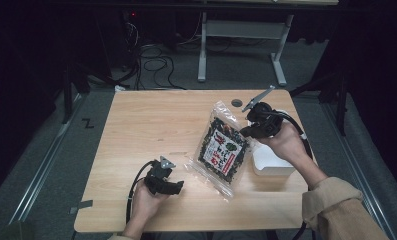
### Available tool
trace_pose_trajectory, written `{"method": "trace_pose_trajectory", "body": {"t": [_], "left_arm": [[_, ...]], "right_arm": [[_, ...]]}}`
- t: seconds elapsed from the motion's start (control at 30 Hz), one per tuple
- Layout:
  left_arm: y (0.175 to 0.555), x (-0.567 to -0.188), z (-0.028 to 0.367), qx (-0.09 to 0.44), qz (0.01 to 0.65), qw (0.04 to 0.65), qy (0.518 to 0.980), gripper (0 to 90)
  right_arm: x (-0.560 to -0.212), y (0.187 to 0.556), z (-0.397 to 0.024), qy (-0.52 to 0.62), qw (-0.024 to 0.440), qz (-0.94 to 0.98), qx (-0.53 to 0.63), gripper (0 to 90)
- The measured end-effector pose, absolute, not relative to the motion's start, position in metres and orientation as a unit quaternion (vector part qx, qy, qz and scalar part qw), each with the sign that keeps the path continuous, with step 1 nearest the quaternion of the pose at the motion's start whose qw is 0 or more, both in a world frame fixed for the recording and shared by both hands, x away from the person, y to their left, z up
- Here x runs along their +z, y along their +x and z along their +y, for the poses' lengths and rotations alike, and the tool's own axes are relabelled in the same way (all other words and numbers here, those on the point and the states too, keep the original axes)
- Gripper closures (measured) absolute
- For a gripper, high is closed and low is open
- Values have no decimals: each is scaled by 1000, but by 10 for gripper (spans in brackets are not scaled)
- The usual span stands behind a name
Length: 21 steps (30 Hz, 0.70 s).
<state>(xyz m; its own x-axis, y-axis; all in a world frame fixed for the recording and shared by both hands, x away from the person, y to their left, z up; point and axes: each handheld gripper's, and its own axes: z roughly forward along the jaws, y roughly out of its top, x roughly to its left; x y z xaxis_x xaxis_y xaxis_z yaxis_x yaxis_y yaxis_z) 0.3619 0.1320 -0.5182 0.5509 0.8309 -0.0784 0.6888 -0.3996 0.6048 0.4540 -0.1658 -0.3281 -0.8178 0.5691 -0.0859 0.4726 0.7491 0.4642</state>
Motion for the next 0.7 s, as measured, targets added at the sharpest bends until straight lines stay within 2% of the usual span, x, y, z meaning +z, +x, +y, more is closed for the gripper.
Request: {"method": "trace_pose_trajectory", "body": {"t": [0.7], "left_arm": [[362,-518,132,122,457,297,829,282]], "right_arm": [[-301,455,-175,286,136,922,224,900]]}}
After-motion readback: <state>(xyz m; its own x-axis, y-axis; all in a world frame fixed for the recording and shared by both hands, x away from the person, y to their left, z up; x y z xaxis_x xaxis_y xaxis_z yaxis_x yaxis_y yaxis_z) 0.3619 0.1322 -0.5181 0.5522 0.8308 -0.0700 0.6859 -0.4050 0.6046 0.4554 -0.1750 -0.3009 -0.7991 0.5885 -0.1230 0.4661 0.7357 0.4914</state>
